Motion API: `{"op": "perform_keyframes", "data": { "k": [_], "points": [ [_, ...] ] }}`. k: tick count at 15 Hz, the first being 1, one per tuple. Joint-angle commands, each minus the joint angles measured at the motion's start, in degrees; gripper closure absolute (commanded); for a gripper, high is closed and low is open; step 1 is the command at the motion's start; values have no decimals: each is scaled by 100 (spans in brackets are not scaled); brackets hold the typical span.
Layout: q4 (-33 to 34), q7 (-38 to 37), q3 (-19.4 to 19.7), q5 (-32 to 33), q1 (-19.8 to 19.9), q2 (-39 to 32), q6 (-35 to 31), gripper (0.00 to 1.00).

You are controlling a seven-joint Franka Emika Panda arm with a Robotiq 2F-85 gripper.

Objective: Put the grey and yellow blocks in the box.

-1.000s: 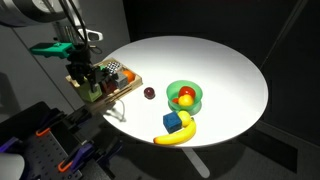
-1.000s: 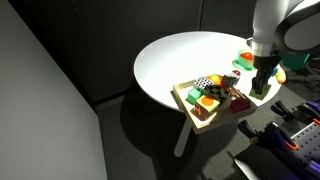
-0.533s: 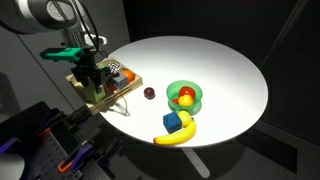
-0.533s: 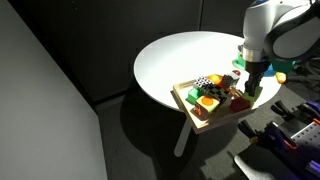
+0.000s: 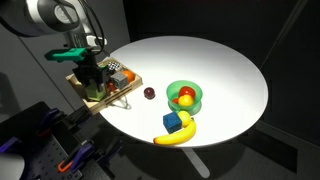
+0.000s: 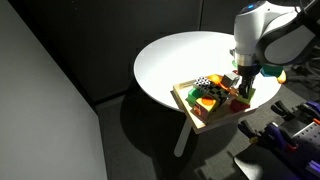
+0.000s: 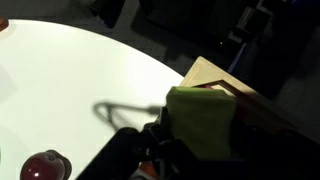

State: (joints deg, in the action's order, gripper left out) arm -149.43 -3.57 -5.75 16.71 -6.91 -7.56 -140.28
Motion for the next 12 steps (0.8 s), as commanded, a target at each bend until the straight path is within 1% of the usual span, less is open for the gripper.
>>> {"op": "perform_keyframes", "data": {
  "k": [1,2,3,4,5,6,12],
  "points": [
    [139,-196,56,284,-81,-105,-23,22],
    [150,-195,55,305,-82,-106,-11,23],
    [154,-185,52,301,-81,-107,-13,20],
    [159,-178,51,295,-81,-115,-15,14],
    [166,-188,51,295,-83,-123,-21,5],
    [166,-196,48,271,-84,-120,-28,1],
    [93,-187,29,165,-79,-20,-191,0]
  ]
}}
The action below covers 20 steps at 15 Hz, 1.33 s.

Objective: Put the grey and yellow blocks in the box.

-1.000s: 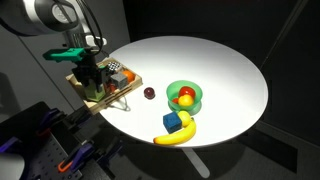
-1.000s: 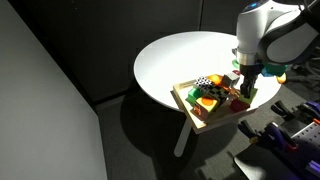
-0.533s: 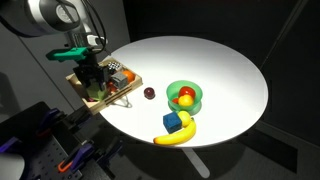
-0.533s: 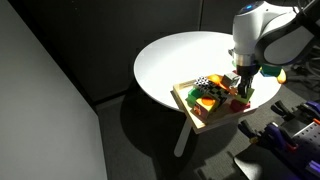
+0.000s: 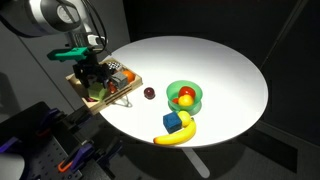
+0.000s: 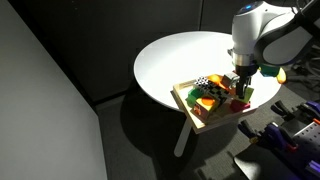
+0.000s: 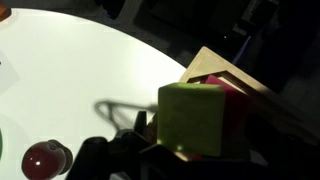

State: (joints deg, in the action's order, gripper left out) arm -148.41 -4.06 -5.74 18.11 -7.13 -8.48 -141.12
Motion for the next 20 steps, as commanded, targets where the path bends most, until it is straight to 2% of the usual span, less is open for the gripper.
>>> {"op": "perform_keyframes", "data": {
  "k": [1,6,17,20],
  "points": [
    [-24,-115,20,-8,-52,93,-163,0],
    [-72,-196,10,-173,-45,77,-539,0],
    [-281,-197,-85,-1290,-34,25,-1720,0],
    [-326,-296,-42,-1339,-70,8,-2037,0]
  ]
}}
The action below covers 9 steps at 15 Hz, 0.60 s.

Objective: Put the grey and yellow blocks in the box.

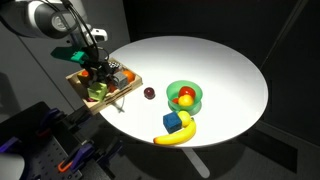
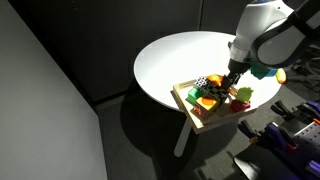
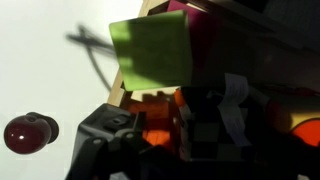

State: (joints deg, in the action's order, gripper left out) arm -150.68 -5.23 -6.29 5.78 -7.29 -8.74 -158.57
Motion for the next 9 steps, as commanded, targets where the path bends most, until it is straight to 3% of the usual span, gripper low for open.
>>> {"op": "perform_keyframes", "data": {
  "k": [1,9],
  "points": [
    [-112,-229,32,-87,-62,32,-368,0],
    [-43,-45,32,-41,-33,-9,-198,0]
  ]
}}
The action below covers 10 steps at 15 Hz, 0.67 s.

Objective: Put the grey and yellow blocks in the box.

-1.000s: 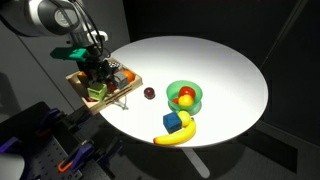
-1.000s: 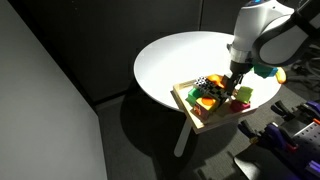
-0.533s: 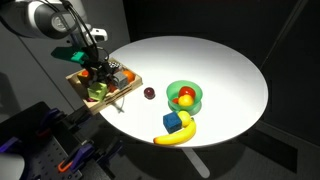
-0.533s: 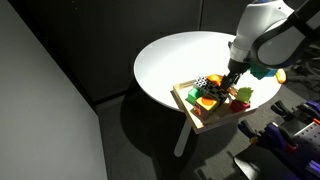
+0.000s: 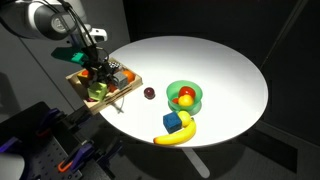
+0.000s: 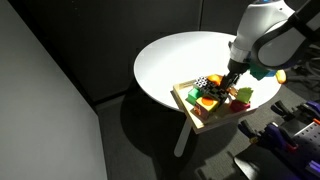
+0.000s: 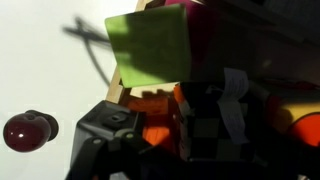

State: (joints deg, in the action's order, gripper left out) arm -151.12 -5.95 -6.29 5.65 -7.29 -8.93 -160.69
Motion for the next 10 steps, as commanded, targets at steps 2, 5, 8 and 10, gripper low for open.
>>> {"op": "perform_keyframes", "data": {
  "k": [2,5,8,10],
  "points": [
    [2,27,31,-29,-33,8,14,0],
    [2,27,31,-29,-33,5,14,0],
    [-90,94,-67,-228,-13,202,-12,0],
    [-150,150,-133,-395,4,337,-34,0]
  ]
}}
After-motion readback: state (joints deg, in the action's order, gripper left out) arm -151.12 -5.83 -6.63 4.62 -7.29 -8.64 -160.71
